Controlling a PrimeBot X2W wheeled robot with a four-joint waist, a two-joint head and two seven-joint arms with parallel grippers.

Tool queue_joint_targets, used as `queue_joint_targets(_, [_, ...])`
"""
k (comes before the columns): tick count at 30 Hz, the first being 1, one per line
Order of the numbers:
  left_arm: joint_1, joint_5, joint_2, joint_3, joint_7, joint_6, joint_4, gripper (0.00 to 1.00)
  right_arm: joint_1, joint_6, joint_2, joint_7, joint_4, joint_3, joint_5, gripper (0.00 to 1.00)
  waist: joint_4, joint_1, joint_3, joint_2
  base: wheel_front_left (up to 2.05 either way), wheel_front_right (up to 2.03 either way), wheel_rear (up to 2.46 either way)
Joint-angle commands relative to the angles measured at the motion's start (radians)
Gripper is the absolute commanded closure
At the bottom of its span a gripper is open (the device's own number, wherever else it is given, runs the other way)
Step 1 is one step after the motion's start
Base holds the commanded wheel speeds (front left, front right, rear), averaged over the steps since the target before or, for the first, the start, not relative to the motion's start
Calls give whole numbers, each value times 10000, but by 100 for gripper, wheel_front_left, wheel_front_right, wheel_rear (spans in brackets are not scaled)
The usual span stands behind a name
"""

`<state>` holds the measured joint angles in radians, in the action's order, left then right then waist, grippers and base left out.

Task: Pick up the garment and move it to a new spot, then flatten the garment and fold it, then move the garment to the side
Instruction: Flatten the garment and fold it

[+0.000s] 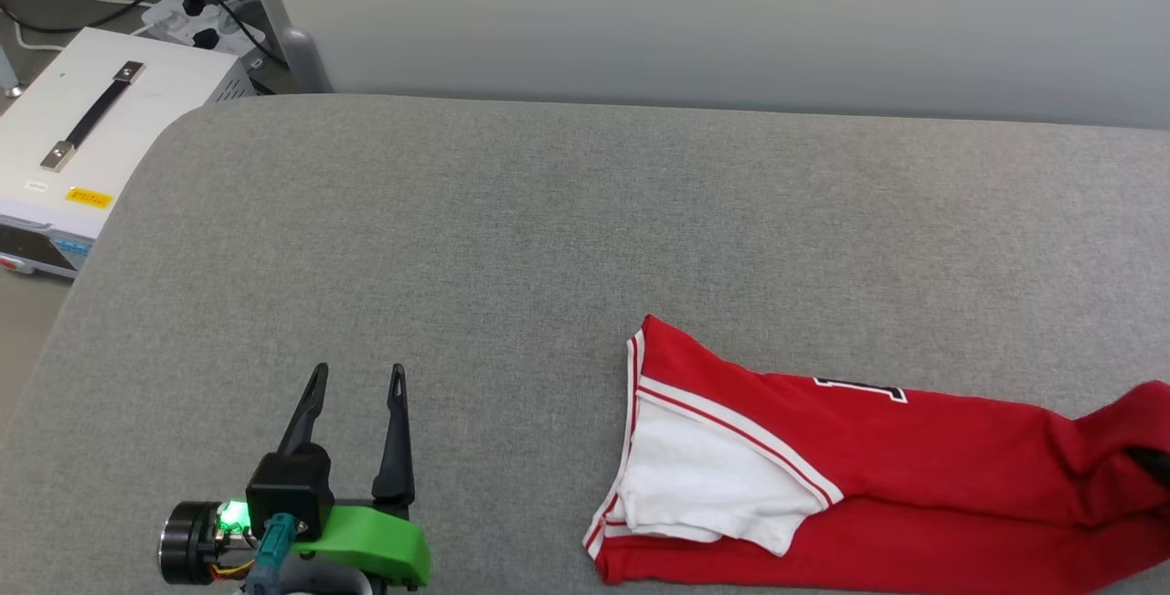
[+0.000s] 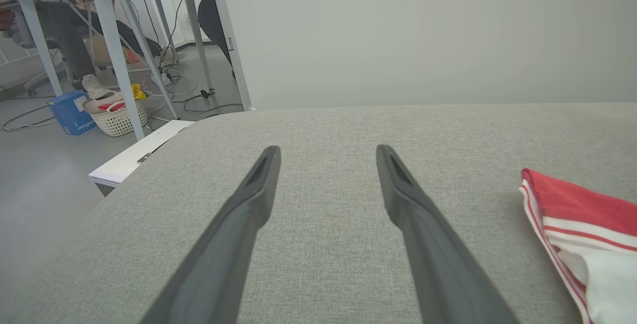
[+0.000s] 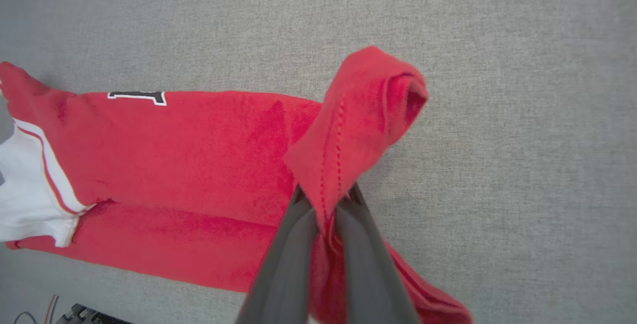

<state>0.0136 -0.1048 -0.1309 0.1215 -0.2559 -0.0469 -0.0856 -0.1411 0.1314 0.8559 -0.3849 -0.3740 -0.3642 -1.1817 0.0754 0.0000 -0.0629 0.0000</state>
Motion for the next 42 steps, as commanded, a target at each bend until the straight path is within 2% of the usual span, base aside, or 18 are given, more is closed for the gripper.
queue_joint_targets(1, [188,78,62,-60,-59,67,-20,0,140,-7,16,-113,469,-83,-95,100,-34,0,51,0,0,0,0])
queue_joint_targets(7, [189,211,211,-159,-59,163,-26,0,23,-7,-39,-781,2501,-450,153,100,-58,0,-28,0,0,0,0])
queue_joint_targets(12, [-12,318,342,-140,-59,261,-51,0,-682,-7,-605,-1522,3405,-1019,766,100,44,0,-263,0,0,0,0])
queue_joint_targets(16, [-208,400,409,-120,-59,339,-88,0,-1516,-7,-1251,-1977,3552,-1641,1271,100,174,0,-468,0,0,0,0])
queue_joint_targets(27, [-597,510,572,-124,-59,433,-147,0,-3819,-7,-3048,-2183,2680,-3923,2062,100,454,0,-965,0,0,0,0])
queue_joint_targets(31, [-747,533,620,-98,-59,454,-169,0,-4362,-7,-3318,-1893,2051,-4720,2488,100,552,0,-1153,0,0,0,0])
queue_joint_targets(37, [-923,547,678,-81,-59,457,-201,0,-4509,-7,-3761,-1237,679,-5511,2486,100,610,0,-1344,0,0,0,0])
queue_joint_targets(42, [-926,563,704,-114,-59,460,-251,0,-4601,-7,-3942,-539,-3,-6031,2389,100,535,0,-1293,0,0,0,0])
